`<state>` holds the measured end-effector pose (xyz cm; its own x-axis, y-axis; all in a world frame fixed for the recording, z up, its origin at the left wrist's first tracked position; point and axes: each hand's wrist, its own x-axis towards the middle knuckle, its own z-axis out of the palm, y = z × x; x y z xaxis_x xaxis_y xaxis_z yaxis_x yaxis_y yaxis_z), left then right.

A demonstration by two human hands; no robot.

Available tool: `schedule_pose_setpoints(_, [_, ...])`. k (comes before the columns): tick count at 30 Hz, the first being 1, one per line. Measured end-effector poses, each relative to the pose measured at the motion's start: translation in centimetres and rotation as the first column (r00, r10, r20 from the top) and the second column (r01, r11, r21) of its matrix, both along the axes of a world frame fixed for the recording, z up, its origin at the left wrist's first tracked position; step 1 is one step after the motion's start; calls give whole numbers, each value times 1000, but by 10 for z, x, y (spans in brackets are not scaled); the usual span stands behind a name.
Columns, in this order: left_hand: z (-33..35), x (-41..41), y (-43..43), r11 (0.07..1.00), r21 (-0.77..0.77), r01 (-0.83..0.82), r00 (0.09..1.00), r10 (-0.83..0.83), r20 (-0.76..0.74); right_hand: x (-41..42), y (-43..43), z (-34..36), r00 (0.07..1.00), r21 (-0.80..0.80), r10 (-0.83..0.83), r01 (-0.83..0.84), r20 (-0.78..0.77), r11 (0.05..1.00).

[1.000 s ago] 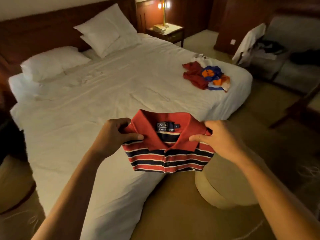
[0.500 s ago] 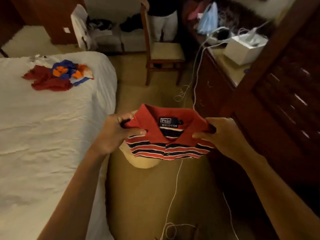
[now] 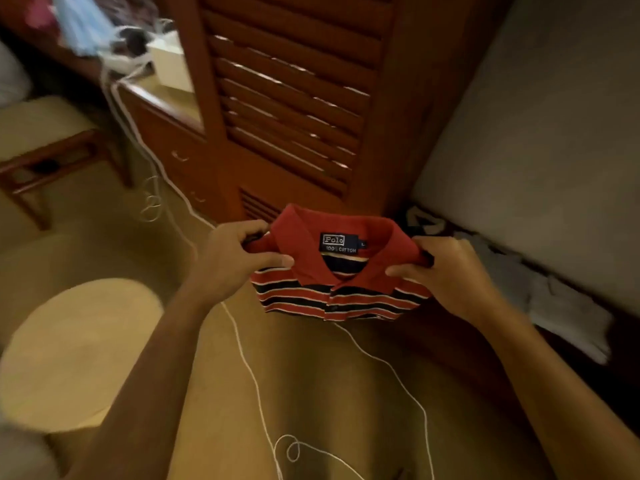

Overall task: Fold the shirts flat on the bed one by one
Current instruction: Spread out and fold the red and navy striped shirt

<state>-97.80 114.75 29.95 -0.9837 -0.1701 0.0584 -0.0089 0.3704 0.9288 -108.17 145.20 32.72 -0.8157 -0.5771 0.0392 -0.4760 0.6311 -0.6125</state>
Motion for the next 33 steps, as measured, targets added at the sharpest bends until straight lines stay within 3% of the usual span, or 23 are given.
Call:
schedule_pose_setpoints(5, [9,-83,98,984,4,175,984,-175,-19,-20,111,11,975,-63,-204,199,-85,978])
schedule_pose_setpoints(14, [31,-209,310,931,83,354,935,-352,-45,-76,322,26,903,-139,-425,415,-56,899])
schedule_pose_setpoints(21, [33,-313,474,882,120,455,890,-452,-49,-140,481,27,820,-207,-563,572,106,794])
schedule_pose_setpoints(26, [42,-380,550,871,156,466,885,-459,-83,-195,554,40,821,-156,-563,547,-96,823])
schedule_pose_setpoints(30, [51,-434,593,853,163,495,869,-486,-96,-242,599,42,809,-278,-587,571,33,772])
schedule_pose_setpoints(33, [48,-475,620,835,136,533,846,-525,-92,-279,626,37,804,-229,-591,563,-70,794])
